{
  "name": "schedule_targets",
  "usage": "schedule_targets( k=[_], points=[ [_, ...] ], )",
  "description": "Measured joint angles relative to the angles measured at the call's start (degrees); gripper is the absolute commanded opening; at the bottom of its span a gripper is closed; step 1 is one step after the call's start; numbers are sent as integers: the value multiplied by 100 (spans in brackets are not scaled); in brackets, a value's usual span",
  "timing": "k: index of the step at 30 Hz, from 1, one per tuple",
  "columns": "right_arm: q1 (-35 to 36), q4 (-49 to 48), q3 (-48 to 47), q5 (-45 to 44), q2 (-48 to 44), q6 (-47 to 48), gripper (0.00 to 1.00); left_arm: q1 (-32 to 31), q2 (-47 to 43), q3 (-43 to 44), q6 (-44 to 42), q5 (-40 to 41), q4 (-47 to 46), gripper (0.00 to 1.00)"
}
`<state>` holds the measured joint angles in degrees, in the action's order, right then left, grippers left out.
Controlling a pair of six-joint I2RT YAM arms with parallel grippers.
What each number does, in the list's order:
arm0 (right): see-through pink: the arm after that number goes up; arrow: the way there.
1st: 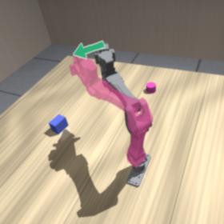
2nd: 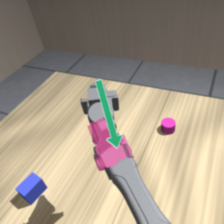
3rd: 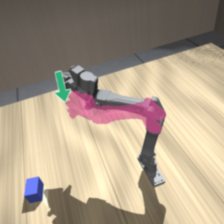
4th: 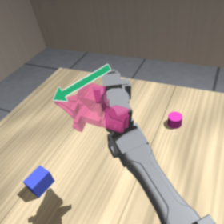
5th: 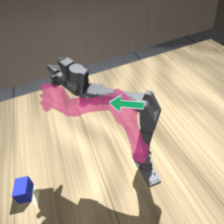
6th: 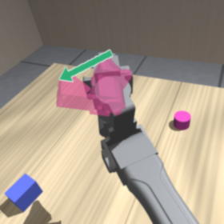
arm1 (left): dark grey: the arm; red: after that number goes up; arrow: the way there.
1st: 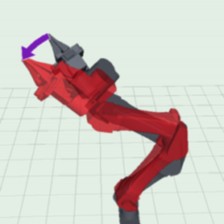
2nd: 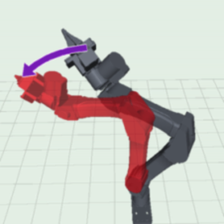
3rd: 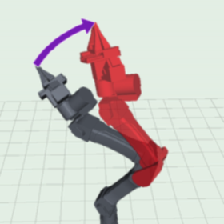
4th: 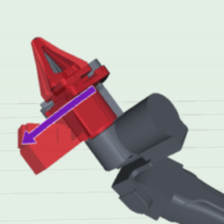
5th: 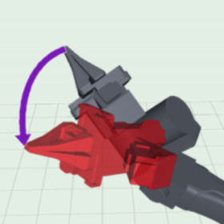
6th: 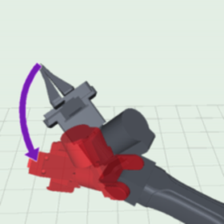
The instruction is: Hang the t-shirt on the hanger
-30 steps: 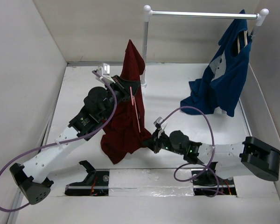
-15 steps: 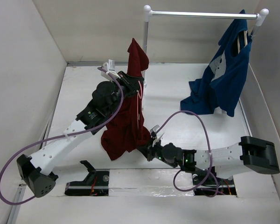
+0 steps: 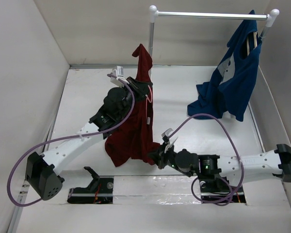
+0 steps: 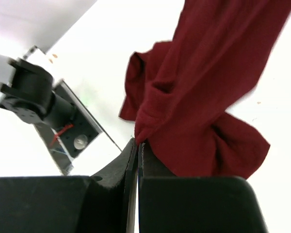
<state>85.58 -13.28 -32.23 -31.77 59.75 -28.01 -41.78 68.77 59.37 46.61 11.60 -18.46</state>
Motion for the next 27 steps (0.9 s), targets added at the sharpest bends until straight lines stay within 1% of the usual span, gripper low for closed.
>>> schedule_targets(
  k=[3,7,12,16,17,18,19,21,22,23,25,27],
  points=[
    [0,426,-435,0,-210,52,0,2,-160,-584,76,-87,-304,0],
    [0,555,-1126,0,-125,125,0,2,-457,-1617,293,-262,-490,0],
    [-9,551,-1453,-74,667,125,0,2,-623,-2253,535,-619,-525,0],
    [-50,675,-1360,-61,1355,-26,0,2,-885,-2350,632,-935,-518,0],
    [-70,697,-1281,-52,1438,-70,4,2,-957,-2361,649,-1023,-542,0],
    [-90,737,-1204,-46,1480,-138,10,2,-1036,-2391,671,-1113,-579,0],
    [-120,785,-1130,-46,1486,-212,26,2,-1106,-2428,691,-1187,-612,0],
    [-157,885,-1029,-50,1429,-310,42,2,-1196,-2535,728,-1314,-671,0],
    [-166,918,-1001,-52,1368,-332,56,2,-1209,-2603,741,-1353,-693,0],
    [-175,968,-999,-35,1290,-358,61,2,-1211,-2680,756,-1386,-723,0],
    [-177,1032,-1005,9,1084,-356,68,2,-1211,-2861,800,-1427,-752,0],
    [-177,1141,-1023,33,848,-372,70,2,-1193,-2999,844,-1447,-730,0]
  ],
)
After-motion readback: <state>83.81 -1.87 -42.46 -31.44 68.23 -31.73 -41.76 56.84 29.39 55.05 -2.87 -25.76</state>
